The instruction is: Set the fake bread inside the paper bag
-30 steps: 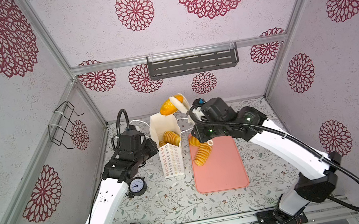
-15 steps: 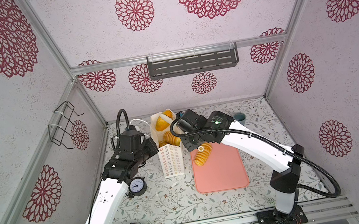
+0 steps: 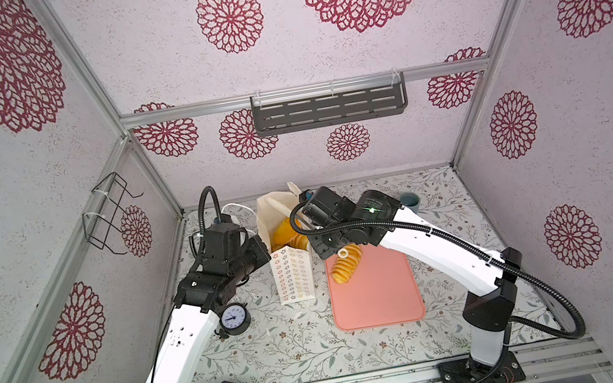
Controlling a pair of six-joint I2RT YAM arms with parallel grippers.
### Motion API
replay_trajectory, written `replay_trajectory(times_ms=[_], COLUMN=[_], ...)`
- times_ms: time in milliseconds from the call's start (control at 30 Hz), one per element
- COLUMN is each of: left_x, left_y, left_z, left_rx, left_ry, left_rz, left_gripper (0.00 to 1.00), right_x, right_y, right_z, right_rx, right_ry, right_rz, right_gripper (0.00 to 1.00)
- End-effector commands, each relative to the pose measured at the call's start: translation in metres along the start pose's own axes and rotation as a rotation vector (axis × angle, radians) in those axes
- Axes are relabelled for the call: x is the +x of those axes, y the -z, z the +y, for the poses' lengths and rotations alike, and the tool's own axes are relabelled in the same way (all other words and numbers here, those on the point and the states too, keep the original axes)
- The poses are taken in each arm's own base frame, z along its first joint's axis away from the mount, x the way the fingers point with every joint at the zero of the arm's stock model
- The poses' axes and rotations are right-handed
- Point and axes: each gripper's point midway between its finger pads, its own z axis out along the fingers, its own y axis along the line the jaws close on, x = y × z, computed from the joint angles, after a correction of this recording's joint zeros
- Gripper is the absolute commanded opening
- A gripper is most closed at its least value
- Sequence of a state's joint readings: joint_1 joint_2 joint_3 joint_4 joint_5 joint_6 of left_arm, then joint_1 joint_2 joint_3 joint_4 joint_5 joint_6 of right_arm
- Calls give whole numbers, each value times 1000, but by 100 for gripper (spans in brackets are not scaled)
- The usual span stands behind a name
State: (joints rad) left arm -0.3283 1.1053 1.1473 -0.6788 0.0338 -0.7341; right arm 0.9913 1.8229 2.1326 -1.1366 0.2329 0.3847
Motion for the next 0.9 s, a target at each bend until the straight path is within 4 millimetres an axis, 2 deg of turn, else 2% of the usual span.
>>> replay_trajectory(times_ms=[0,133,200,267,367,467,533,667,767,867], left_x=[-4,-6,-7,-8,-10,-11,-11,-14,-14,-11], left_y=[4,5,7,8,9,10,11,14,15,15], left_z=[3,2,2,3,2,1,0,0,0,0], left_rx=[-13,-15,-17,-23,-26,-29,-29,-38,-48,-53], left_ry=[6,7,4,3,2,1,-1,-3,-6,-7], left_rz=[-15,-18,-21,-22,-26,-25,-23,-30,-33,-31], left_gripper=[3,7,11,20,44,64,74,90,97,100], right_x=[-22,-20,-11,2,36,77,102,143,161,170], right_y=[45,67,76,83,82,70,58,28,5,-14], right_z=[-8,-23,-37,-54,-88,-117,-125,-125,-123,-123], right_rx=[-25,-5,6,10,9,4,2,-9,-14,3], right_ry=[-41,-74,-101,-143,-238,-337,-374,-403,-415,-397], right_rz=[-139,-185,-193,-193,-158,-88,-41,61,112,161], right_gripper=[39,37,37,37,37,37,37,39,40,41])
